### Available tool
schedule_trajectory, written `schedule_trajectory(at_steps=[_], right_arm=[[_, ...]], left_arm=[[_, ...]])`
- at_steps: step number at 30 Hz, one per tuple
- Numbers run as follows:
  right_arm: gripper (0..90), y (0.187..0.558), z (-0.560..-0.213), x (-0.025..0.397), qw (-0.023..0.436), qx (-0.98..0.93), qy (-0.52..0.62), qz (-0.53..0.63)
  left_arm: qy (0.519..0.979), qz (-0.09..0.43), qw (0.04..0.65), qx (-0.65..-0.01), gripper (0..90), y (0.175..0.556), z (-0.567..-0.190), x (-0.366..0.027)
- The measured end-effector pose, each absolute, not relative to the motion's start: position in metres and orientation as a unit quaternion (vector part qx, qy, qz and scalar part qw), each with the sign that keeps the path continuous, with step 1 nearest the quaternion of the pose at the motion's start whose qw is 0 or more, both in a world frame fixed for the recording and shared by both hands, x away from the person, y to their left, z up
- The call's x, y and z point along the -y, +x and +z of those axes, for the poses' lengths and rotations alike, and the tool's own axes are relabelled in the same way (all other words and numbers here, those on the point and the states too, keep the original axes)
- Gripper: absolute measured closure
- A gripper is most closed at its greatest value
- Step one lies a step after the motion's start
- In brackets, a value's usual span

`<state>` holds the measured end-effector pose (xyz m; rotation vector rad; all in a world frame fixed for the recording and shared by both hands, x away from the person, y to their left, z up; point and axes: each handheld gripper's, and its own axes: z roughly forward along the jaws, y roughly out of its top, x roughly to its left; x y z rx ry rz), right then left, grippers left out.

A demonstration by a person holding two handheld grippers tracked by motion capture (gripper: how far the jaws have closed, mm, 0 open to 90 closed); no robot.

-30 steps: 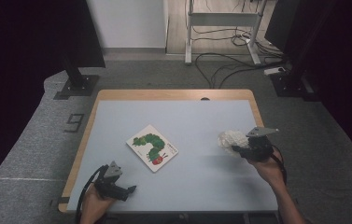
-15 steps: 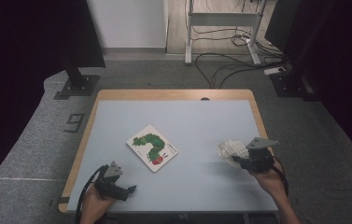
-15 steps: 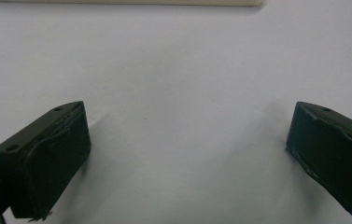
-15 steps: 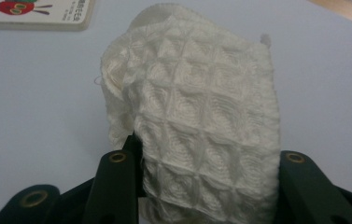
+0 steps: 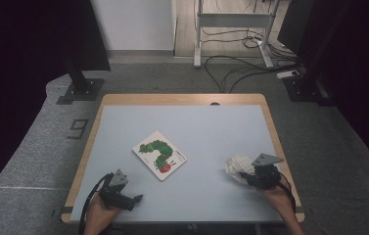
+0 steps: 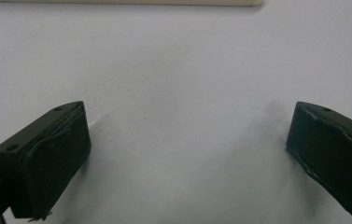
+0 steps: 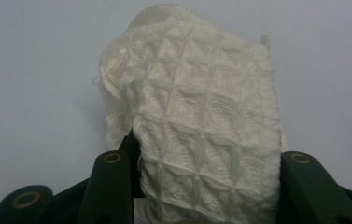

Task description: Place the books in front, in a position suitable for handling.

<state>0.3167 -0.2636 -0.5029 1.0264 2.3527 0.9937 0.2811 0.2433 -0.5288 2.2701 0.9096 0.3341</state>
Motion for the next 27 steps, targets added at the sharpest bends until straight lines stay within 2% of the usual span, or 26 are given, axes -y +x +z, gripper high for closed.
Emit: schedule_trajectory(at_steps=[5, 15, 16, 18, 21, 24, 25, 26, 27], right_arm=[[50.7, 0.316, -0.514, 0.261, 0.188, -0.841, 0.367, 0.350], [35.3, 0.317, -0.517, 0.258, 0.186, -0.849, 0.358, 0.342], [29.1, 0.317, -0.516, 0.257, 0.185, -0.849, 0.360, 0.340], [25.7, 0.316, -0.516, 0.257, 0.188, -0.848, 0.361, 0.340], [12.0, 0.317, -0.513, 0.256, 0.191, -0.846, 0.366, 0.337], [11.9, 0.316, -0.510, 0.256, 0.192, -0.844, 0.366, 0.342], [9.4, 0.316, -0.508, 0.255, 0.195, -0.844, 0.364, 0.342], [0.0, 0.315, -0.503, 0.255, 0.196, -0.842, 0.364, 0.346], [0.0, 0.315, -0.500, 0.255, 0.197, -0.840, 0.364, 0.350]], left_arm=[[0.868, 0.128, 0.330, -0.348, 0.0, 0.281, -0.529, -0.243], [0.868, 0.128, 0.330, -0.347, 0.0, 0.281, -0.529, -0.243], [0.868, 0.127, 0.330, -0.348, 0.0, 0.281, -0.529, -0.243], [0.868, 0.127, 0.330, -0.348, 0.0, 0.281, -0.529, -0.243], [0.868, 0.127, 0.330, -0.348, 0.0, 0.281, -0.529, -0.243], [0.869, 0.127, 0.329, -0.348, 0.0, 0.281, -0.529, -0.243], [0.869, 0.127, 0.329, -0.348, 0.0, 0.281, -0.528, -0.243], [0.869, 0.126, 0.329, -0.348, 0.0, 0.281, -0.528, -0.243], [0.869, 0.126, 0.329, -0.348, 0.0, 0.281, -0.528, -0.243]])
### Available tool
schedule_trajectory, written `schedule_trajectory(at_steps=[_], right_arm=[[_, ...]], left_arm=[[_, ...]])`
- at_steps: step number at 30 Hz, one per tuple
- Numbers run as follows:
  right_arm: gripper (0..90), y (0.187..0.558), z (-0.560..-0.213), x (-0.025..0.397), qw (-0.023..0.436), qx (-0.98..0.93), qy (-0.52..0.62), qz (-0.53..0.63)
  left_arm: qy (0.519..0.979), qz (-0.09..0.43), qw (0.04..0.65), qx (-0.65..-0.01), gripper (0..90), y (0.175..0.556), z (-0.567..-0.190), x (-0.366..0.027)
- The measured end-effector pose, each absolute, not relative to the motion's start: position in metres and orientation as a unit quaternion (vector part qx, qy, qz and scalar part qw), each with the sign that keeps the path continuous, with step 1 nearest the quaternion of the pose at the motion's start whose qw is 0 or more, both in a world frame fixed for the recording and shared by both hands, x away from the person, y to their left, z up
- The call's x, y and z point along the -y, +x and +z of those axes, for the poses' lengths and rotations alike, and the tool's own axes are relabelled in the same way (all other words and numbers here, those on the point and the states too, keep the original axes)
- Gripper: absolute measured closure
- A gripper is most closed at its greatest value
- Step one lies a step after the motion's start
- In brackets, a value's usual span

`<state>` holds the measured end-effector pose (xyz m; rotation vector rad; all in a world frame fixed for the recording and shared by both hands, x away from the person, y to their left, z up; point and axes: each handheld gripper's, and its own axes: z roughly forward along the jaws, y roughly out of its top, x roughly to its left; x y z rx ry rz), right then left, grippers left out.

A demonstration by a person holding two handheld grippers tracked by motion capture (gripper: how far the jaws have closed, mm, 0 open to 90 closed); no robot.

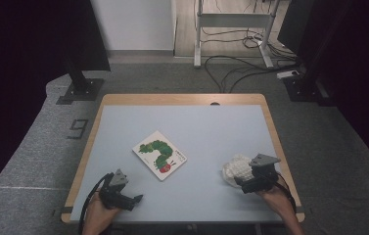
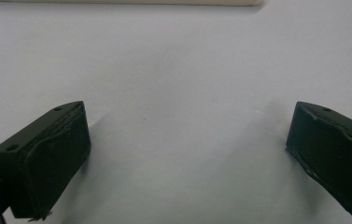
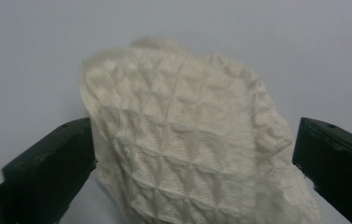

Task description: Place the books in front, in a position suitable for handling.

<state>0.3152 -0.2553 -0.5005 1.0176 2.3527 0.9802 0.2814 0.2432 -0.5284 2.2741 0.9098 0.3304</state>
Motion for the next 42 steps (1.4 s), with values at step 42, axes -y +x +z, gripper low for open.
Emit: schedule_trajectory(at_steps=[42], right_arm=[[0.0, 0.323, -0.467, 0.200, 0.177, -0.828, 0.335, 0.413]], left_arm=[[0.863, 0.160, 0.332, -0.344, 0.0, 0.359, -0.479, -0.251]])
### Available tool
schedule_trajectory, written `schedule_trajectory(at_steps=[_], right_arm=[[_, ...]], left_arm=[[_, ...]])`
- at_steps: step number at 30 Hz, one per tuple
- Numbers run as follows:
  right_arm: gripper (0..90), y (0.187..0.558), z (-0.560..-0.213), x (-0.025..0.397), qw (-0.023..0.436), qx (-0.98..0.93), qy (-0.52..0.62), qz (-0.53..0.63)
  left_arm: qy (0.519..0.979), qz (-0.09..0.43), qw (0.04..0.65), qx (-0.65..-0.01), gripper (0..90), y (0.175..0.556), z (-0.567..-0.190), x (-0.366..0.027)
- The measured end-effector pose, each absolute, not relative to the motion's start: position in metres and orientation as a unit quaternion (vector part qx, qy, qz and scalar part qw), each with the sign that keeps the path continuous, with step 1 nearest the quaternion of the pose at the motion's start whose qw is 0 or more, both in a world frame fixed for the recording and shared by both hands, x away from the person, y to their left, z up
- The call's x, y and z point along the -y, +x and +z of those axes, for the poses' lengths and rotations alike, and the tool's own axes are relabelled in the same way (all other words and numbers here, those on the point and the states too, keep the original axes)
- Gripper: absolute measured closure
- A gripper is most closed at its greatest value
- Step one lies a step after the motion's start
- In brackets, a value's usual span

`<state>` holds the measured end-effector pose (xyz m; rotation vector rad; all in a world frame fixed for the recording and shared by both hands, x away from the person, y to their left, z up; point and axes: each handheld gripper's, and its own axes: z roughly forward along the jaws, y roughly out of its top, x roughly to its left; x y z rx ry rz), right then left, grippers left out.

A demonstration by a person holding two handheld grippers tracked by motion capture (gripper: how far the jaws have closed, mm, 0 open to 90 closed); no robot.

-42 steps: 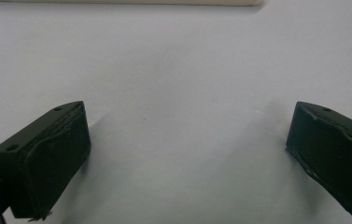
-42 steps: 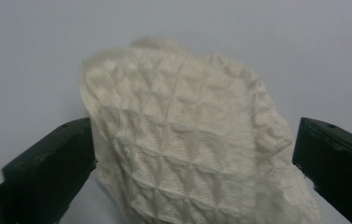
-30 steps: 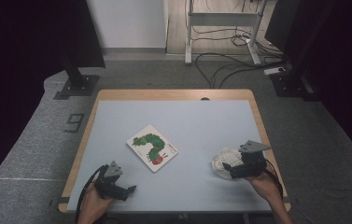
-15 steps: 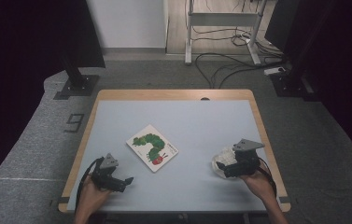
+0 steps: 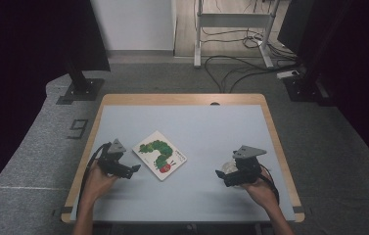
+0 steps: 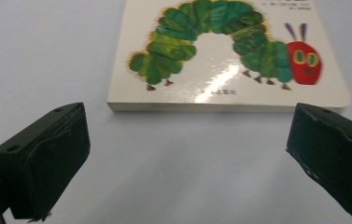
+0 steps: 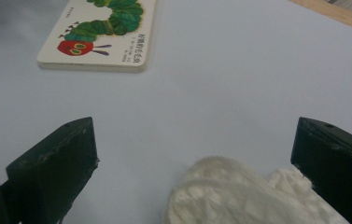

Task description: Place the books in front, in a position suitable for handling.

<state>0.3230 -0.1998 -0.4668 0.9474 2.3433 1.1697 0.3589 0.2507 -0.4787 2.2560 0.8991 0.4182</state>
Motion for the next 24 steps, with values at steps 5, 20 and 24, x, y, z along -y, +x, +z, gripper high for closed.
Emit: schedule_trajectory(at_steps=[5, 20, 24], right_arm=[[0.0, 0.326, -0.467, 0.189, 0.176, -0.829, 0.325, 0.419], [0.0, 0.331, -0.477, 0.156, 0.168, -0.839, 0.304, 0.419], [0.0, 0.332, -0.480, 0.149, 0.161, -0.841, 0.299, 0.421]], left_arm=[[0.871, 0.166, 0.323, -0.331, 0.0, 0.376, -0.475, -0.247], [0.880, 0.133, 0.327, -0.318, 0.0, 0.414, -0.496, -0.239], [0.884, 0.114, 0.323, -0.319, 0.0, 0.420, -0.506, -0.241]])
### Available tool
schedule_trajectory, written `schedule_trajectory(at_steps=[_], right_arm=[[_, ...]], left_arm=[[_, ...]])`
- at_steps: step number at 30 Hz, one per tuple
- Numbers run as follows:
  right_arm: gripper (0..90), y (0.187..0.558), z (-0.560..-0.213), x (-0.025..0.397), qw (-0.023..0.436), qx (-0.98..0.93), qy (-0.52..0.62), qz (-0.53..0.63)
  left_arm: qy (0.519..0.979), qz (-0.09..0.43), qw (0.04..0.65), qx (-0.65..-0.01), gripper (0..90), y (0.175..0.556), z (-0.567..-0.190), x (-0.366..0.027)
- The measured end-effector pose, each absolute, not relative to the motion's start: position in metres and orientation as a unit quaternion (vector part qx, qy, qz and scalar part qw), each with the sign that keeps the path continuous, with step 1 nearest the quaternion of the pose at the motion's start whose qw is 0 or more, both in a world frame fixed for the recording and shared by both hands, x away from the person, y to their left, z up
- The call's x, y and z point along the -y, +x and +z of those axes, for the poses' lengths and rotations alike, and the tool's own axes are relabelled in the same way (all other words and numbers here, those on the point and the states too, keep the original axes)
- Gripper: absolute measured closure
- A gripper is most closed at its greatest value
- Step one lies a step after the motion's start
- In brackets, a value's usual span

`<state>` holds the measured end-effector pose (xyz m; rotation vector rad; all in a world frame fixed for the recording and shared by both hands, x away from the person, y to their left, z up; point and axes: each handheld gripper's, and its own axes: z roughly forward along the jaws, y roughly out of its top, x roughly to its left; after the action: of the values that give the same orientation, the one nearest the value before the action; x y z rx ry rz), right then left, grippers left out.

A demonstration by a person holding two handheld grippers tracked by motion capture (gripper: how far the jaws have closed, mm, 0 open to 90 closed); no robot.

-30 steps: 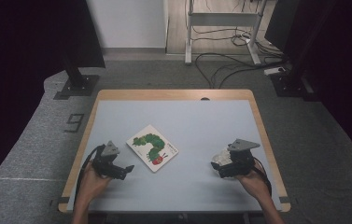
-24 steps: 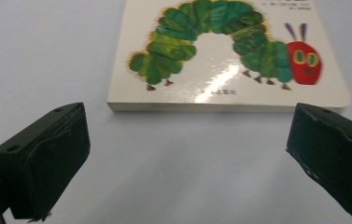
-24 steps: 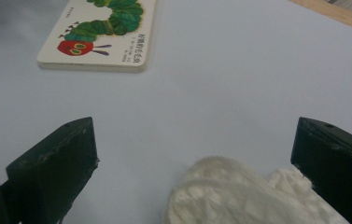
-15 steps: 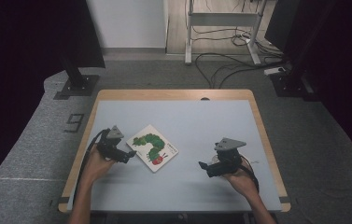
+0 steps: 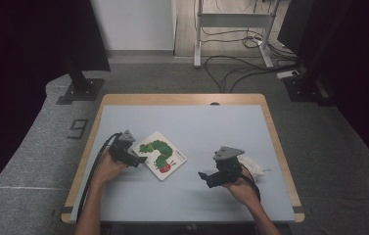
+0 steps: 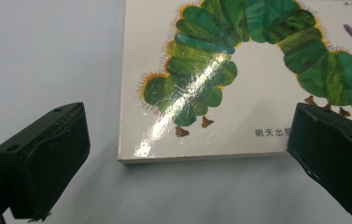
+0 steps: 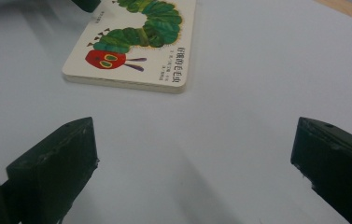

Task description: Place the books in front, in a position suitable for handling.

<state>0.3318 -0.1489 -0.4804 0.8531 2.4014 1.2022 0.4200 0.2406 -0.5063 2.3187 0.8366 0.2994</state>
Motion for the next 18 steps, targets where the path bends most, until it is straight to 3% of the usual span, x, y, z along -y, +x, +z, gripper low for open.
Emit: schedule_trajectory(at_steps=[8, 18], right_arm=[[0.0, 0.331, -0.487, 0.139, 0.152, -0.847, 0.291, 0.418], [0.5, 0.330, -0.494, 0.135, 0.140, -0.852, 0.287, 0.416]], left_arm=[[0.884, 0.075, 0.339, -0.313, 0.0, 0.423, -0.516, -0.240], [0.875, 0.066, 0.357, -0.321, 0.0, 0.420, -0.521, -0.244]])
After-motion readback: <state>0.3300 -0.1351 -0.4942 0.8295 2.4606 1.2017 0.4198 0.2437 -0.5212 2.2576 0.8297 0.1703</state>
